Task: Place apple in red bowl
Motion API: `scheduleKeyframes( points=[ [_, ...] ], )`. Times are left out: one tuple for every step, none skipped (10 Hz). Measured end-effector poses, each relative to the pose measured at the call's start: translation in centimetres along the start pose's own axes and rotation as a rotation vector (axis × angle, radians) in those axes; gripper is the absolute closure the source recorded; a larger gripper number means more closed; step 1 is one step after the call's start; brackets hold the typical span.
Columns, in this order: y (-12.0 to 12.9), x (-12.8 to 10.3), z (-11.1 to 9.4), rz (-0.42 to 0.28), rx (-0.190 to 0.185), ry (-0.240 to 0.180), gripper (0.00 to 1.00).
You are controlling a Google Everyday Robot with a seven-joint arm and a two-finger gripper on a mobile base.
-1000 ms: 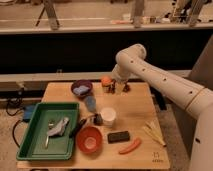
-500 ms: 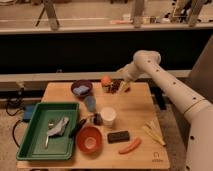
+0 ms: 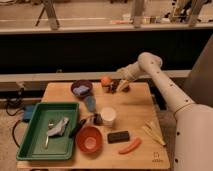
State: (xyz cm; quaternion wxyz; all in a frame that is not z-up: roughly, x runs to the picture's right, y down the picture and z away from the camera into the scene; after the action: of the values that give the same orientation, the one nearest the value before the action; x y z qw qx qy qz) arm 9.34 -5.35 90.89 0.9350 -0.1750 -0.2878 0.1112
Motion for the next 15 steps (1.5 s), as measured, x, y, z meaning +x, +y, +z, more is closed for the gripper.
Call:
scheduleKeyframes(
  points=[
    [-0.2,0.0,0.5,0.012,0.005,-0.016,0.20],
    [-0.5,-0.2,1.2,0.023,0.009,-0.035,0.20],
    [-0.7,-0.5,1.9,0.031,0.015,-0.051,0.20],
    [-0.9,-0.7,2.5,0.040,0.019,-0.064,0.20],
    [-1.1,-0.8,3.1,0.056,0.025,-0.085,0.20],
    [-1.3,-0.7,3.8,0.085,0.031,-0.112,0.20],
    [-1.6,-0.6,4.1,0.101,0.040,-0.126,0.20],
    [-1.7,-0.6,4.8,0.121,0.043,-0.144,0.20],
    [-1.7,-0.9,5.5,0.135,0.043,-0.160,0.20],
    [-1.6,-1.2,6.3,0.143,0.041,-0.172,0.20],
    [-1.7,-1.5,6.7,0.147,0.042,-0.183,0.20],
    [-1.7,-1.9,7.4,0.147,0.045,-0.203,0.20],
    [-1.9,-2.3,7.8,0.144,0.052,-0.220,0.20],
    [-2.0,-2.3,8.3,0.144,0.054,-0.229,0.25],
    [-2.2,-2.4,8.5,0.143,0.057,-0.234,0.32]
  ],
)
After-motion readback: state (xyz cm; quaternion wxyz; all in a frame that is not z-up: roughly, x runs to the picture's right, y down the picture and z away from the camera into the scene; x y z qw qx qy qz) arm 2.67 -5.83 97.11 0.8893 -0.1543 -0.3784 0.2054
